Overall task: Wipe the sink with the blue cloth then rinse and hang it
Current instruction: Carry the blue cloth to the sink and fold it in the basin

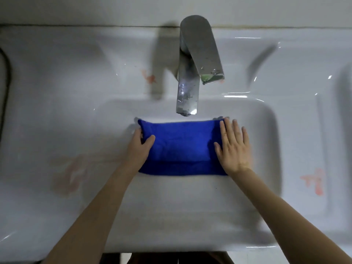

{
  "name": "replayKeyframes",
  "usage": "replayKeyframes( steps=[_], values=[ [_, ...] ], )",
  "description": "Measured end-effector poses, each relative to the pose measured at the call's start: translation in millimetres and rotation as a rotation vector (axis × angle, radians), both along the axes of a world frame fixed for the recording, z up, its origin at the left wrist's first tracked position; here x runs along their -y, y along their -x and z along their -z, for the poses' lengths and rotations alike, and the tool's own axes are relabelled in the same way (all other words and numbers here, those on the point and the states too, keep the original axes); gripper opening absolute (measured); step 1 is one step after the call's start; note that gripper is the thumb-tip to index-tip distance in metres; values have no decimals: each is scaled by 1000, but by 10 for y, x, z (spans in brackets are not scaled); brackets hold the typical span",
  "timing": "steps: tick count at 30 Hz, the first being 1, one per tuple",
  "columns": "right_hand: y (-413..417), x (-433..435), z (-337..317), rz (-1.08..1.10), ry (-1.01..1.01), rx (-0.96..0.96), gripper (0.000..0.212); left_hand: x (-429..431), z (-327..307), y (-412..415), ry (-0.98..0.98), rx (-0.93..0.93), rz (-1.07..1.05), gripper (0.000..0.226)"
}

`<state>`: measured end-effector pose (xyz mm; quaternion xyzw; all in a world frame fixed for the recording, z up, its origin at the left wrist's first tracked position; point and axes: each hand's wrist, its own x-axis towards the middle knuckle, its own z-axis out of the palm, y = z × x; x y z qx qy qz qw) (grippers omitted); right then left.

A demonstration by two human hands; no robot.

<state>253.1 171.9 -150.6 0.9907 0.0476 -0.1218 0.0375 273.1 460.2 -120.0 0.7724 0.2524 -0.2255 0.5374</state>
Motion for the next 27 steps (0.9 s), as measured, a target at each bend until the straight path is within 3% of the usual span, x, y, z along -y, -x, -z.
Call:
replayKeyframes(
  steps=[4, 10, 15, 18, 19, 21, 23, 25, 27],
  values=[
    [83, 291, -135, -30, 171, -4, 64, 452, -112, 5, 85, 118, 66, 14],
    [87, 454, -119, -81, 92, -15, 69, 1455, 39, -17, 29, 221, 226, 34],
    [91, 489, -31, -107, 134, 21, 68, 1915, 175, 14, 44, 51, 355, 65],
    [106, 479, -44, -116, 185, 8, 68, 1742, 109, 27, 187, -15, 304, 49],
    [106, 475, -49, -118, 187, 10, 67, 1629, 83, 32, 139, 56, 285, 39],
    [109, 474, -56, -116, 181, 16, 68, 1362, 100, 25, -181, 233, 228, 24],
    [108, 475, -72, -117, 175, 18, 66, 1165, 147, 2, -413, 226, 180, 18],
    [106, 469, -80, -118, 180, 16, 67, 1142, 225, -12, -410, 86, 200, 25],
    [105, 465, -77, -120, 193, -1, 68, 1190, 298, -4, -333, 60, 225, 25]
  ],
)
